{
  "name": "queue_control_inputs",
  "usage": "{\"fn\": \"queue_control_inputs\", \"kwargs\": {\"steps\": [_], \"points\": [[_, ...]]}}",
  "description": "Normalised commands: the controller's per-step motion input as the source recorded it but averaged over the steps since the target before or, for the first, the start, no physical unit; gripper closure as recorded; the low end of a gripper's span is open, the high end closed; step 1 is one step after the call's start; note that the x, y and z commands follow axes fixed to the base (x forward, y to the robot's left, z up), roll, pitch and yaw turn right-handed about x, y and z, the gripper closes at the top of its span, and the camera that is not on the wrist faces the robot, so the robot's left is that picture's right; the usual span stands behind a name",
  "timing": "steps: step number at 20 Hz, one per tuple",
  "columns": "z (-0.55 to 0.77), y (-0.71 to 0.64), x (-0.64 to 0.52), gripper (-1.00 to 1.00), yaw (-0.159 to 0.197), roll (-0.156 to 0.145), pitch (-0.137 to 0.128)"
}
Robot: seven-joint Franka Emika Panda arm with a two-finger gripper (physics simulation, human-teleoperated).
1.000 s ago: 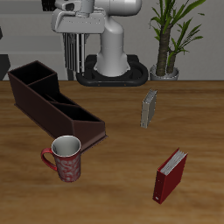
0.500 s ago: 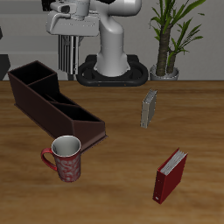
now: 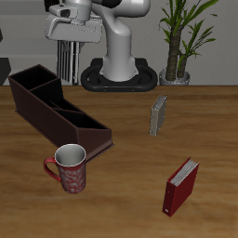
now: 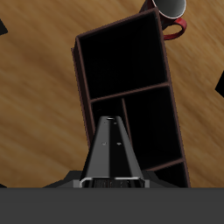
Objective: Place the striped book into the right desk caddy's front compartment
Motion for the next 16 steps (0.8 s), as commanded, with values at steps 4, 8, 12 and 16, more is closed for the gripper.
{"fn": "queue_control_inputs", "kwargs": {"steps": [4, 8, 12, 16], "points": [[-0.05, 0.05, 0.16, 1.0, 0.0, 0.019, 0.005], [-0.1, 0.05, 0.13, 1.0, -0.002, 0.014, 0.012], [-0.24, 0.07, 0.2, 1.0, 0.001, 0.024, 0.043], [-0.03, 0.04, 0.01, 1.0, -0.001, 0.008, 0.002]]}}
